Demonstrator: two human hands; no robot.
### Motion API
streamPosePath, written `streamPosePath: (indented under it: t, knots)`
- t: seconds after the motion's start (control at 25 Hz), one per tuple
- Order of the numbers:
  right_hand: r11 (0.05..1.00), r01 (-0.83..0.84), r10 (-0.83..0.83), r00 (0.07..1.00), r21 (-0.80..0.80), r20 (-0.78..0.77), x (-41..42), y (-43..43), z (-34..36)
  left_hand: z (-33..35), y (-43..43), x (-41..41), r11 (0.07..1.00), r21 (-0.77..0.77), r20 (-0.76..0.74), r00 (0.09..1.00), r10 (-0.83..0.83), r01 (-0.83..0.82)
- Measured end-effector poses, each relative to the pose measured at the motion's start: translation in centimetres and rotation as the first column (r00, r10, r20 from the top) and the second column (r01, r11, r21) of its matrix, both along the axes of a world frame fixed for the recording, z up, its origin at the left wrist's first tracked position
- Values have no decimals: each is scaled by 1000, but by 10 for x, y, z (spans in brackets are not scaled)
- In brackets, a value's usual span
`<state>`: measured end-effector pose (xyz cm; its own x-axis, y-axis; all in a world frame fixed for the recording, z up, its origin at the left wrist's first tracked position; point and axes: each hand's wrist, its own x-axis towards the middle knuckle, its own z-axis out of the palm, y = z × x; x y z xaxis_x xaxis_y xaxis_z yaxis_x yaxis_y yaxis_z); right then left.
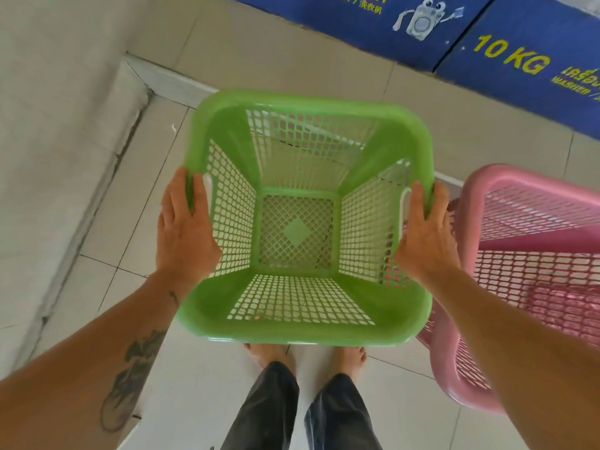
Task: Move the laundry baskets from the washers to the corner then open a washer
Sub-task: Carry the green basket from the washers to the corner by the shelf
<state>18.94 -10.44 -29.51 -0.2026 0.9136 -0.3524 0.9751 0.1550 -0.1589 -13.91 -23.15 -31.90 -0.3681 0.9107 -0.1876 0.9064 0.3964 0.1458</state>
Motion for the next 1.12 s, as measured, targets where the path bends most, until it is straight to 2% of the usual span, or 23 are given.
streamPosePath:
  t: [0.2, 0.48, 0.64, 0.72, 0.92, 1.12]
  knots:
    - [995, -96, 96, 995, 0, -24, -26, 43, 43, 40, 3, -23, 989, 37, 142, 980, 138, -144]
    - [952, -302, 299, 952, -46, -62, -87, 44, 161, 170, -59, -57, 920, 19, 164, 909, 382, -391]
    - [878, -478, 476, 872, 12, -113, -107, 12, 229, 261, -134, -35, 833, 65, 120, 833, 541, -550]
    - [815, -577, 579, 804, 56, -135, -116, -5, 264, 304, -178, -12, 761, 101, 96, 767, 634, -641]
    - [579, -795, 814, 551, 181, -182, -135, -80, 354, 397, -311, 75, 532, 237, 68, 560, 825, -813]
    - [259, -937, 963, 231, 234, -139, -144, -203, 424, 451, -455, 186, 265, 317, 50, 295, 954, -910]
